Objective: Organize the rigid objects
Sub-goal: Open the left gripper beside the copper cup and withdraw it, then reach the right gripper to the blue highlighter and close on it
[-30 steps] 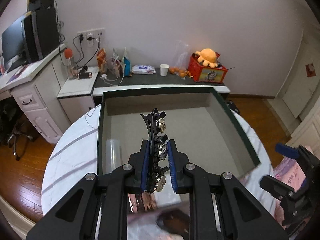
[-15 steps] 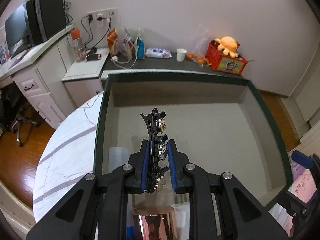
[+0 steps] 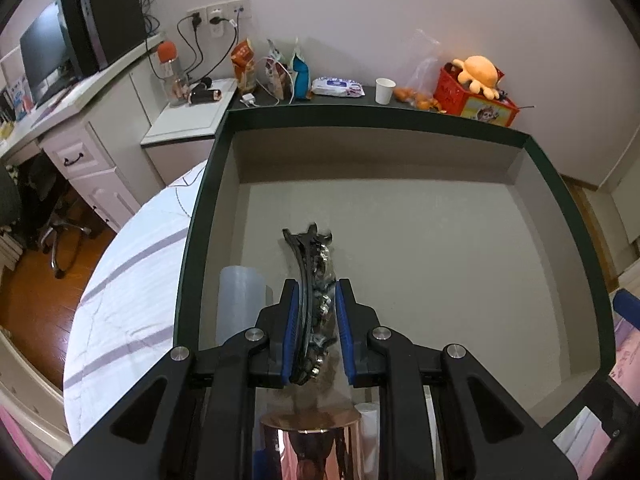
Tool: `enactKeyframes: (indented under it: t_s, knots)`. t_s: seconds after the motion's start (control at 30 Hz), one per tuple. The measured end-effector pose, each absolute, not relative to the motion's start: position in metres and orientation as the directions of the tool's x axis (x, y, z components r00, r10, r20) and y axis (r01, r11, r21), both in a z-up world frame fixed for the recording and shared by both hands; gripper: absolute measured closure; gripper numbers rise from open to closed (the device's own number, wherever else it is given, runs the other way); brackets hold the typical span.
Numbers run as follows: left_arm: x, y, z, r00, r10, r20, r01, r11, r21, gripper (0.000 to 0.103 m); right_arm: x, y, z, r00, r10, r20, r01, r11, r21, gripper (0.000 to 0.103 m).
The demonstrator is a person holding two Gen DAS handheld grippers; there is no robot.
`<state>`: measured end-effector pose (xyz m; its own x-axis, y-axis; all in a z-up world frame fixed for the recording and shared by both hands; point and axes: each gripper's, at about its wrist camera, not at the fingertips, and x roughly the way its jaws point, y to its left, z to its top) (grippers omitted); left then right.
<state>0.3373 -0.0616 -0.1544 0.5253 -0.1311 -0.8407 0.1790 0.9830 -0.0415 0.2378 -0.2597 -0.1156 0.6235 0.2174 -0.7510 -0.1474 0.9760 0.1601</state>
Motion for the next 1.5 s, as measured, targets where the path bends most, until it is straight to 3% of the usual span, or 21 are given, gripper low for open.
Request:
enactKeyframes:
  t_s: [0.03,0.1,0.13,0.17,0.3,0.57,0.8,1.2,1.5]
  knots:
    - [0.336,-0.06,-0.152,0.524,-0.147,-0.839,0.179,0.982,-0.06,0.078,0.238,-0.259,-0.115,0.623,0.217,-0.752,-0.147,0.976,0.16,0.0]
    - [0.33,-0.058,-0.145,0.531,-0.17,-0.83,0.183,0.98,-0.084,0.06,0.237,-0.259,-0.114,0.625,0.212,-0.751,-0.141,0.977,0.159,0.0]
    - [0.325,-0.058,-0.139,0.547,-0.155,-0.823,0.173,0.982,-0.07,0.032,0.236,-0.26,-0.114,0.626,0.21,-0.751,-0.137,0.978,0.16,0.0]
    - [0.319,-0.056,-0.132,0.568,-0.139,-0.811,0.163,0.985,-0.054,0.017,0.236,-0.26,-0.114,0.625,0.209,-0.752,-0.135,0.978,0.16,0.0]
    - [0.289,-0.045,-0.105,0.609,-0.192,-0.769,0.181,0.978,-0.102,0.016,0.227,-0.259,-0.11,0.626,0.201,-0.754,-0.128,0.98,0.155,0.0]
    - [0.214,-0.023,-0.071,0.671,-0.172,-0.722,0.182,0.981,-0.065,0.007,0.201,-0.25,-0.088,0.651,0.185,-0.736,-0.125,0.983,0.136,0.0]
    - [0.158,-0.016,-0.059,0.688,-0.174,-0.705,0.201,0.979,-0.046,0.006,0.161,-0.241,-0.071,0.672,0.174,-0.719,-0.124,0.985,0.122,0.0]
    - [0.077,-0.015,-0.058,0.7,-0.195,-0.687,0.246,0.969,-0.025,0.004,0.089,-0.235,-0.062,0.693,0.146,-0.706,-0.102,0.989,0.104,0.0]
    - [0.063,-0.008,-0.087,0.659,-0.159,-0.735,0.232,0.973,-0.002,0.002,0.062,-0.243,-0.081,0.671,0.12,-0.732,-0.063,0.992,0.106,0.0]
